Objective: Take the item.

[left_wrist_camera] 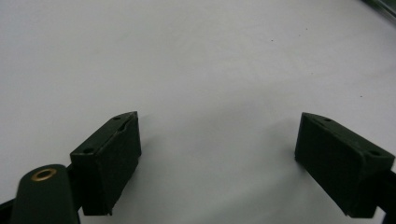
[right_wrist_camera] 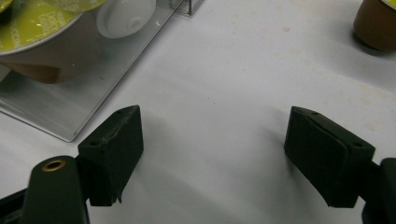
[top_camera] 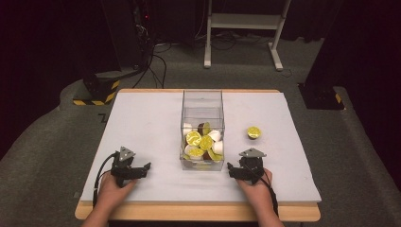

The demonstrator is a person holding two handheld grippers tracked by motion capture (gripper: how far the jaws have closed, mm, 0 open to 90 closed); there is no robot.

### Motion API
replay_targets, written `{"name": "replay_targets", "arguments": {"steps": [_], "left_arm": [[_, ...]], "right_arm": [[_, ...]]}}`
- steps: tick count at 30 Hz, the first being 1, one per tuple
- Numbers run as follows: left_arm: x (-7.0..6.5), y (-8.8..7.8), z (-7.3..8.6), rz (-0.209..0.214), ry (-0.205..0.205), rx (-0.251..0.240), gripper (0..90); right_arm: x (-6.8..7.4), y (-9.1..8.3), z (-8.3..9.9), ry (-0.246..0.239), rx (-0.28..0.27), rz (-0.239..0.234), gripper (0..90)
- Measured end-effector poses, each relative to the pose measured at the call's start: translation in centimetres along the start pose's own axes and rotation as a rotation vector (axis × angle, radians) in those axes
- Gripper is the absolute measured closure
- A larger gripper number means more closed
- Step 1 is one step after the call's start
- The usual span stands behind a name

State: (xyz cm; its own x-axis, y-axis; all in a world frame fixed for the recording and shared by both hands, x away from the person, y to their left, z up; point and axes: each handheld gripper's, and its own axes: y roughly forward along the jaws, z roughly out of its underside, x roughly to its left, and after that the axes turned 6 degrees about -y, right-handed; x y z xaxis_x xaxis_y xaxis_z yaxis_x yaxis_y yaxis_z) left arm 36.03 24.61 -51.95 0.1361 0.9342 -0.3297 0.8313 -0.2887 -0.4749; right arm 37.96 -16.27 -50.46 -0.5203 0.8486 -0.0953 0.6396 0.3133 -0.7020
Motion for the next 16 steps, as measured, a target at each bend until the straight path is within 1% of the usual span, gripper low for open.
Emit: {"name": "replay_targets", "arguments": {"steps": [5, 11, 14, 16], "left_arm": [[-0.01, 0.01, 0.00, 0.000, 0.000, 0.000, 14.6], [-0.01, 0.01, 0.00, 0.000, 0.001, -0.001, 14.6], [0.08, -0.07, -0.02, 0.000, 0.016, 0.010, 14.7], [0.07, -0.08, -0.02, -0.001, 0.015, 0.010, 14.7]], "right_arm": [[0.11, -0.03, 0.01, 0.006, 0.001, 0.006, 19.0], [0.04, 0.00, 0.01, 0.002, 0.000, 0.005, 18.7], [0.03, 0.06, -0.02, 0.009, 0.006, 0.015, 15.6], [-0.01, 0.07, -0.02, 0.012, 0.007, 0.012, 15.5]]}}
